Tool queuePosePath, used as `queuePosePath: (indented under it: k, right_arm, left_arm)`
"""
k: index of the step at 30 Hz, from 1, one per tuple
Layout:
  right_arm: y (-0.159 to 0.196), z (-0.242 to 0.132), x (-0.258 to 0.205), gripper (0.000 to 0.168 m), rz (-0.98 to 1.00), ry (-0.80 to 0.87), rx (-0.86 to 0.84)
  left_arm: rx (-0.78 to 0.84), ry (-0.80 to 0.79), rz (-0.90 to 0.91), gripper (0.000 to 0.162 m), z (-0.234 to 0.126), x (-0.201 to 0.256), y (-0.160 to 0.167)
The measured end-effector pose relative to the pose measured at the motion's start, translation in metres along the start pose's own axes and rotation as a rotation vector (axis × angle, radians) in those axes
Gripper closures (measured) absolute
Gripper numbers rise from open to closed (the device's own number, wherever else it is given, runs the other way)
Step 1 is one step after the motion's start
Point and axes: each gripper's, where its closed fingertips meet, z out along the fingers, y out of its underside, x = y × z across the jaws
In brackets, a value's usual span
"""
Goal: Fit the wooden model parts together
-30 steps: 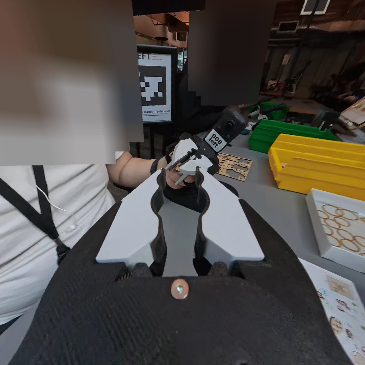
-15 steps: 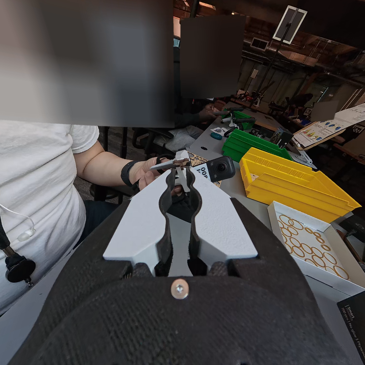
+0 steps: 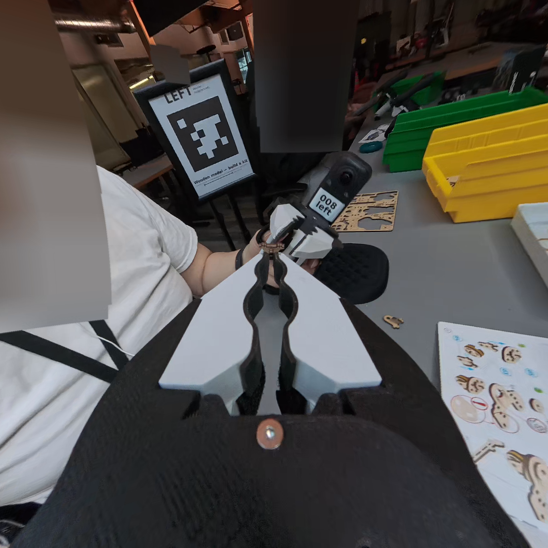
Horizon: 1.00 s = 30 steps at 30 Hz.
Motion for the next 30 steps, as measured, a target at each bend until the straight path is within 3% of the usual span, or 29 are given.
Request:
queuePosePath:
  k: [1, 3, 5, 13, 16, 19, 26, 30]
  right_arm:
    - [0.004, -0.002, 0.002, 0.166, 0.085, -0.031, -0.01]
    - [0.01, -0.004, 0.009, 0.167, 0.202, -0.046, -0.011]
    - [0.016, -0.004, 0.011, 0.166, 0.271, -0.079, -0.024]
    - [0.039, 0.003, -0.001, 0.166, 0.372, -0.162, -0.135]
    - [0.044, 0.002, -0.007, 0.166, 0.445, -0.22, -0.141]
    - [0.047, 0.0, -0.008, 0.166, 0.513, -0.256, -0.136]
    - [0.061, 0.002, -0.017, 0.166, 0.627, -0.341, -0.204]
    - [0.067, 0.004, -0.021, 0.166, 0.653, -0.369, -0.236]
  left_arm:
    - [-0.051, -0.081, 0.157, 0.147, -0.002, -0.001, 0.002]
    - [-0.188, -0.236, 0.489, 0.148, -0.007, -0.004, 0.011]
    - [-0.269, -0.324, 0.691, 0.156, -0.009, -0.007, 0.012]
    - [-0.421, -0.197, 0.682, 0.162, -0.002, -0.009, 0.033]
    - [-0.478, -0.209, 0.781, 0.14, -0.004, -0.015, 0.039]
    - [-0.526, -0.168, 0.892, 0.131, -0.005, -0.009, 0.044]
    - [-0.683, -0.163, 1.071, 0.12, 0.001, -0.016, 0.065]
    - [-0.713, -0.118, 1.089, 0.129, 0.003, -0.015, 0.076]
